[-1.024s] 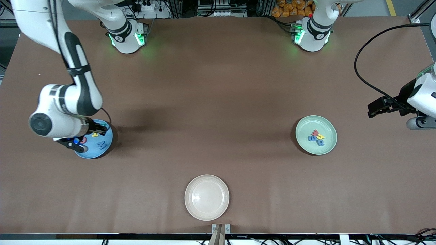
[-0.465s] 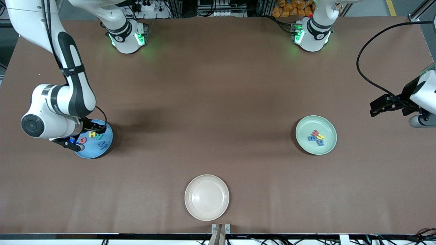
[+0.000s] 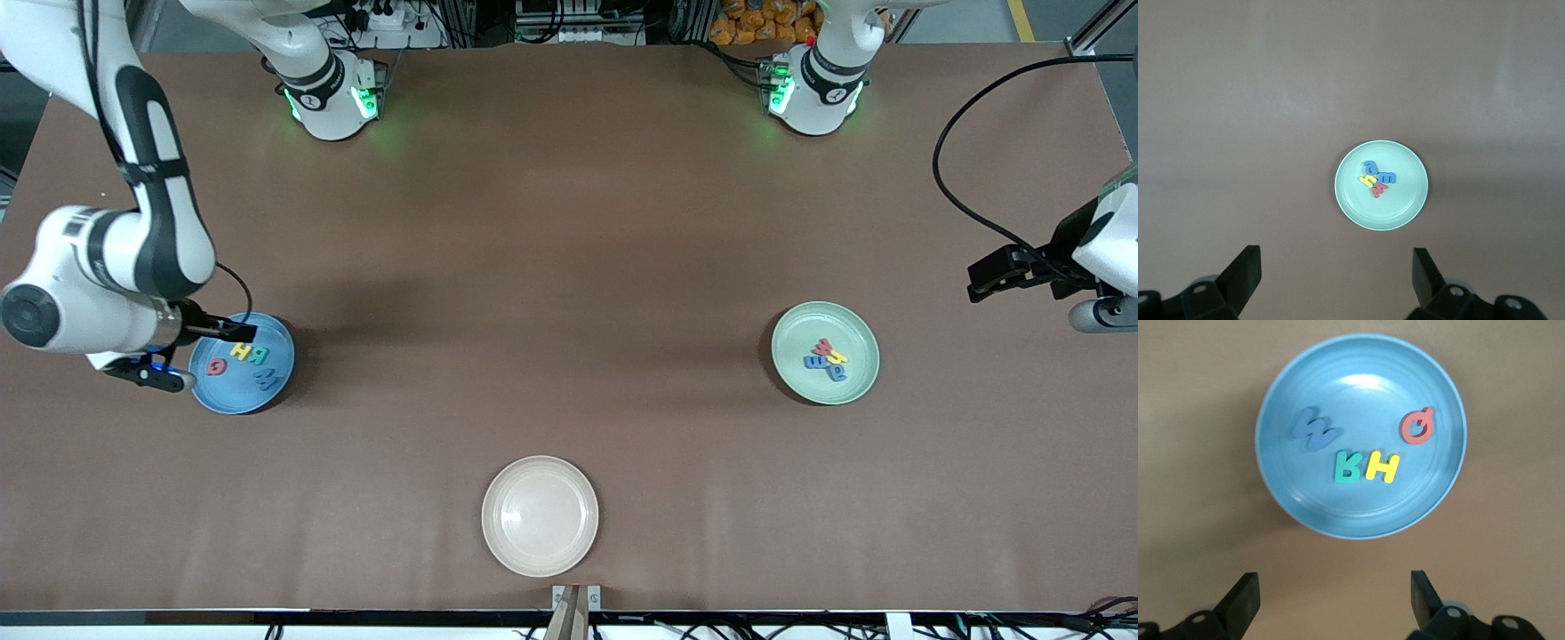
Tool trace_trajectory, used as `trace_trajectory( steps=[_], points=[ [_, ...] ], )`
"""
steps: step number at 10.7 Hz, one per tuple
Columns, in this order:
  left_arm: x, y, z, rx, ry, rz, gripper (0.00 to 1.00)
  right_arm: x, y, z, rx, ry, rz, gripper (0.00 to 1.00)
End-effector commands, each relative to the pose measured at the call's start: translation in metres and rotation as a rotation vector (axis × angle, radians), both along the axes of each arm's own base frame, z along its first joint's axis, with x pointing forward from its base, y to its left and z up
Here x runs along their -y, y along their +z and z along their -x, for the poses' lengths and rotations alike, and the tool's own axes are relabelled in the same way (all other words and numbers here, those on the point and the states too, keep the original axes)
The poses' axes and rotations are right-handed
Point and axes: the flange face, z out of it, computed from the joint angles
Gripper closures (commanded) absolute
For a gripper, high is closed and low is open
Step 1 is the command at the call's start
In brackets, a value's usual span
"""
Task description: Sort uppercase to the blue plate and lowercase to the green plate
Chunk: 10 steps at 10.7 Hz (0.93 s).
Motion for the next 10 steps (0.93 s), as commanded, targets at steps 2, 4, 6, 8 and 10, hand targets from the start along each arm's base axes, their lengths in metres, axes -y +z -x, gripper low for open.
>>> trace_trajectory(
  steps=[2,4,6,8,10],
  points=[
    [-0.013,0.025,0.014,0.021,0.001,0.010,0.00,-0.038,0.088,0.026,0.050,0.120,-0.052,0.00],
    [-0.011,0.029,0.016,0.027,-0.001,0.007,0.00,-0.061,0.125,0.032,0.105,0.193,-0.033,0.00],
    [-0.011,0.029,0.017,0.024,-0.002,0.007,0.00,-0.072,0.160,0.035,0.177,0.234,-0.008,0.00],
    [-0.011,0.030,0.017,0.025,-0.002,0.007,0.00,-0.079,0.204,0.033,0.261,0.247,-0.002,0.00],
    [-0.012,0.031,0.019,0.027,0.001,0.007,0.00,-0.075,0.246,0.030,0.309,0.238,0.004,0.00]
  ],
)
